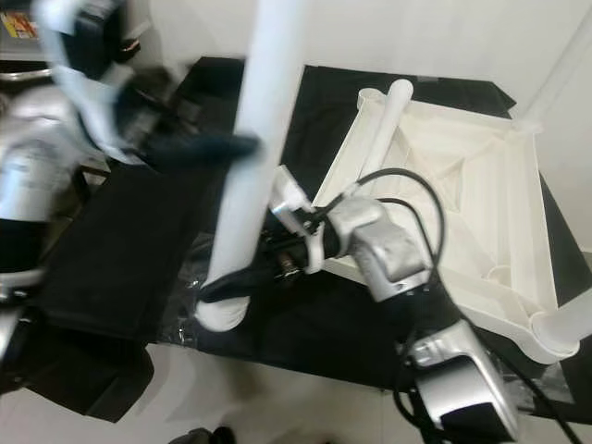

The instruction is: Building children table

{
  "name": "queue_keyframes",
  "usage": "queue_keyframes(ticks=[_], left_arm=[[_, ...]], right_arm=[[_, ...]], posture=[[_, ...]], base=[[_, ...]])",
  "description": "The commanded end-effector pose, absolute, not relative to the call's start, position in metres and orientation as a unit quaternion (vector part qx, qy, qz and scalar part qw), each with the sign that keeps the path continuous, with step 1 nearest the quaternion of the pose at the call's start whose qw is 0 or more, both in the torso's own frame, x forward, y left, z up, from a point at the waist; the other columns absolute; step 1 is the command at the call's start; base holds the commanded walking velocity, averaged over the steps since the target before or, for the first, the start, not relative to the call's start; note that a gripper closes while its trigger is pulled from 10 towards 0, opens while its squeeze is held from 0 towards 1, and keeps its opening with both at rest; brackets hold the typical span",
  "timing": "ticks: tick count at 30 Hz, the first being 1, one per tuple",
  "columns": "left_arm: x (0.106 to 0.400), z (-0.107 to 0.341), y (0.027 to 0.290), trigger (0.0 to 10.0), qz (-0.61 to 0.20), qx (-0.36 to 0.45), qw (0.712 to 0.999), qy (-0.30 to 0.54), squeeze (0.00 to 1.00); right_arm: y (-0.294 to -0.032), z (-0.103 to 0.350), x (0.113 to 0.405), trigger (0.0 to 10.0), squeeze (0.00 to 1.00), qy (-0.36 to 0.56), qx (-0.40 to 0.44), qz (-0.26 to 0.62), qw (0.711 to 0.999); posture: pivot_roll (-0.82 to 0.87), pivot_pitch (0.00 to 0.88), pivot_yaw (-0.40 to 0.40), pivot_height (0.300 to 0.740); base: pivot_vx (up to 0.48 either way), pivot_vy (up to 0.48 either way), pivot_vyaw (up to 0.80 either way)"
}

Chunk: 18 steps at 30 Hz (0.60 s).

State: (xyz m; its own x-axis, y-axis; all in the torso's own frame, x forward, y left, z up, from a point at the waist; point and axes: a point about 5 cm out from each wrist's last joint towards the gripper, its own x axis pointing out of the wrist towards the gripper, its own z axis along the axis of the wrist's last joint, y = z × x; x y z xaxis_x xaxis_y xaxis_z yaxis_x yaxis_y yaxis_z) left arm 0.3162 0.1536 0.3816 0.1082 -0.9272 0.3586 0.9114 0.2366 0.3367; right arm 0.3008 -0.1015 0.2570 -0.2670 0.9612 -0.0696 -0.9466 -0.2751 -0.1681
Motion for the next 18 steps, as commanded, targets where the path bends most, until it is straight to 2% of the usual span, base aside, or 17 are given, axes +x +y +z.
queue_keyframes(ticks=[1,2,3,4,5,7,8,9,10,11,14,15,16,18], left_arm=[[0.320,0.379,0.169,10.0,-0.582,0.013,0.770,-0.263,1.00],[0.323,0.379,0.180,10.0,-0.549,0.011,0.790,-0.275,1.00],[0.323,0.379,0.180,10.0,-0.549,0.011,0.790,-0.275,1.00],[0.325,0.380,0.185,10.0,-0.528,0.009,0.801,-0.282,1.00],[0.325,0.380,0.187,10.0,-0.513,0.008,0.809,-0.286,1.00],[0.327,0.381,0.189,10.0,-0.479,0.022,0.828,-0.292,1.00],[0.328,0.381,0.188,10.0,-0.468,0.025,0.834,-0.292,0.76],[0.328,0.381,0.188,10.0,-0.468,0.025,0.834,-0.292,0.76],[0.331,0.380,0.185,10.0,-0.453,0.028,0.843,-0.289,0.11],[0.333,0.379,0.180,10.0,-0.448,0.033,0.846,-0.286,0.00],[0.335,0.374,0.166,10.0,-0.459,0.039,0.845,-0.272,0.00],[0.331,0.368,0.154,10.0,-0.488,0.053,0.831,-0.263,0.00],[0.331,0.368,0.154,10.0,-0.488,0.053,0.831,-0.263,0.00],[0.321,0.357,0.134,10.0,-0.537,0.091,0.800,-0.252,0.00]], right_arm=[[-0.102,0.261,0.301,0.0,0.00,-0.064,-0.089,0.782,0.614],[-0.106,0.261,0.307,0.0,0.00,-0.066,-0.099,0.756,0.644],[-0.106,0.261,0.307,0.0,0.00,-0.066,-0.099,0.756,0.644],[-0.108,0.261,0.311,0.0,0.00,-0.068,-0.106,0.737,0.664],[-0.108,0.262,0.317,0.0,0.00,-0.074,-0.117,0.712,0.688],[-0.109,0.266,0.337,0.0,0.00,-0.079,-0.165,0.625,0.759],[-0.110,0.267,0.344,0.0,0.00,-0.081,-0.190,0.591,0.779],[-0.110,0.267,0.344,0.0,0.00,-0.081,-0.190,0.591,0.779],[-0.109,0.267,0.347,0.0,0.00,-0.080,-0.207,0.572,0.790],[-0.106,0.267,0.346,0.0,0.00,-0.081,-0.216,0.568,0.790],[-0.099,0.267,0.342,0.0,0.00,-0.085,-0.220,0.571,0.786],[-0.095,0.267,0.339,0.0,0.00,-0.088,-0.218,0.577,0.782],[-0.095,0.267,0.339,0.0,0.00,-0.088,-0.218,0.577,0.782],[-0.089,0.267,0.337,0.0,0.00,-0.090,-0.215,0.584,0.778]], posture=[[0.00,0.163,0.015,0.740],[0.00,0.161,0.012,0.740],[0.00,0.161,0.012,0.740],[0.00,0.161,0.012,0.740],[0.00,0.162,0.012,0.740],[0.00,0.160,0.009,0.740],[0.00,0.158,0.009,0.740],[0.00,0.158,0.009,0.740],[0.00,0.156,0.008,0.740],[0.00,0.156,0.008,0.740],[0.00,0.154,0.010,0.740],[-0.01,0.149,0.012,0.740],[-0.01,0.149,0.012,0.740],[-0.01,0.147,0.014,0.740]], base=[[0.000,0.000,0.00],[0.000,0.000,0.00],[0.000,0.000,0.00],[0.000,0.000,0.00],[0.000,0.000,0.00],[0.000,0.000,0.00],[0.000,0.000,0.00],[0.000,0.000,0.00],[0.000,0.000,0.00],[0.000,0.000,0.00],[0.000,0.000,0.00],[0.000,0.000,0.00],[0.000,0.000,0.00],[0.000,0.000,0.00]])
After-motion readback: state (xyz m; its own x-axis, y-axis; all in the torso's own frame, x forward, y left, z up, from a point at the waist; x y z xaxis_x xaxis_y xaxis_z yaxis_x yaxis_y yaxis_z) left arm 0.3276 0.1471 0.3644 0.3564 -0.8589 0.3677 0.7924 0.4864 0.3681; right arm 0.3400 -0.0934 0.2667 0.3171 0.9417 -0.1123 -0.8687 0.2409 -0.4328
